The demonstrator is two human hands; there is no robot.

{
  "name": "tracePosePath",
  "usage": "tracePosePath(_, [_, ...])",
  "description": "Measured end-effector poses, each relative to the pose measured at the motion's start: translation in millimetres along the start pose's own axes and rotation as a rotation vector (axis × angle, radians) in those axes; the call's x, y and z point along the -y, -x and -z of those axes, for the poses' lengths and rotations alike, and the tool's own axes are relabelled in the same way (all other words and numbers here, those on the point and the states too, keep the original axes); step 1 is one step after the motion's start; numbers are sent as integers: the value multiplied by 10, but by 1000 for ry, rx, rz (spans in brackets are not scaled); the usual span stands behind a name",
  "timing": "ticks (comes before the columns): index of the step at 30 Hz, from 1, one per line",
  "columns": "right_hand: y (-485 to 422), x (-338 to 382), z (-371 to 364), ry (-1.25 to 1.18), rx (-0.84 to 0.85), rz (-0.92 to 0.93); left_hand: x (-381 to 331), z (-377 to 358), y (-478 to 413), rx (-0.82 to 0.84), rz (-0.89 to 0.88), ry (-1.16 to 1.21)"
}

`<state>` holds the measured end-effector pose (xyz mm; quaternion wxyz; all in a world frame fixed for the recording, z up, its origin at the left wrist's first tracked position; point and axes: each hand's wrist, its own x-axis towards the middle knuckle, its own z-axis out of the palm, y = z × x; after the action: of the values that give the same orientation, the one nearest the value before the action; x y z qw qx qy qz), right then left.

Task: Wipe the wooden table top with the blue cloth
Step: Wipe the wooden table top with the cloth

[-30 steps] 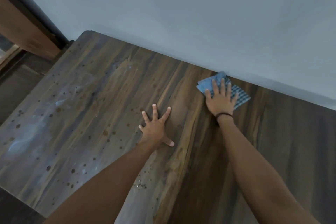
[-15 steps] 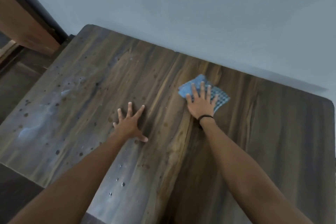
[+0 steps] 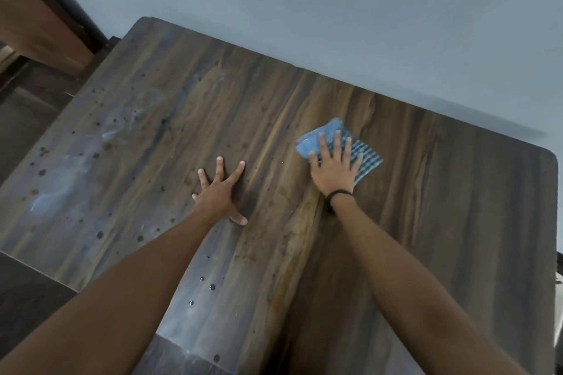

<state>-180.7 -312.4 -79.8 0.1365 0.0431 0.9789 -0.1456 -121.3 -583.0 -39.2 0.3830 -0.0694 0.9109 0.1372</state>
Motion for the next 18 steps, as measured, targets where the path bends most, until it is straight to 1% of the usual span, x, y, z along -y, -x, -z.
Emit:
tracePosePath(1, [113,66,-71,52,30,131,3,-4,7,-8,-1,-2])
tracePosePath(3, [243,-83,-39,159,146,463,-5,-9,7,-10,-5,-6])
tracePosePath(4, [199,-231,49,190,202,578,-8,-8,0,-5,-5,-4])
tracePosePath(5, [99,-359,135,214,233,626,-7,-8,-8,-1,-6,-2])
tracePosePath(6, [-42,-451,205,224,231,599,-7,-5,-17,2,-4,-2])
tracePosePath(7, [-183,-487,272,199,202,502,-7,-3,-25,10,-1,0])
tracePosePath(9, [-379,-390,312,60,105,196,-12,-10,-34,17,-4,2])
tracePosePath(10, [-409,-253,270,14,60,76,-9,-14,-36,15,-7,0])
tracePosePath(11, [-381,-81,198,0,36,19,-2,-11,-35,15,-7,-2])
tracePosePath(12, [-293,72,109,7,34,34,8,-5,-34,16,-7,-2])
tracePosePath(13, [-143,176,12,31,54,121,11,-3,-33,15,-11,-1])
tracePosePath(14, [52,210,-84,85,81,259,12,-4,-24,16,-16,-2])
tracePosePath(16, [374,6,-155,192,141,548,-7,-2,-22,20,-12,-2])
tracePosePath(17, [430,-162,-113,206,170,638,-14,5,-19,22,-4,-6])
tracePosePath(18, [416,-314,-51,207,195,668,-17,11,-14,22,0,-11])
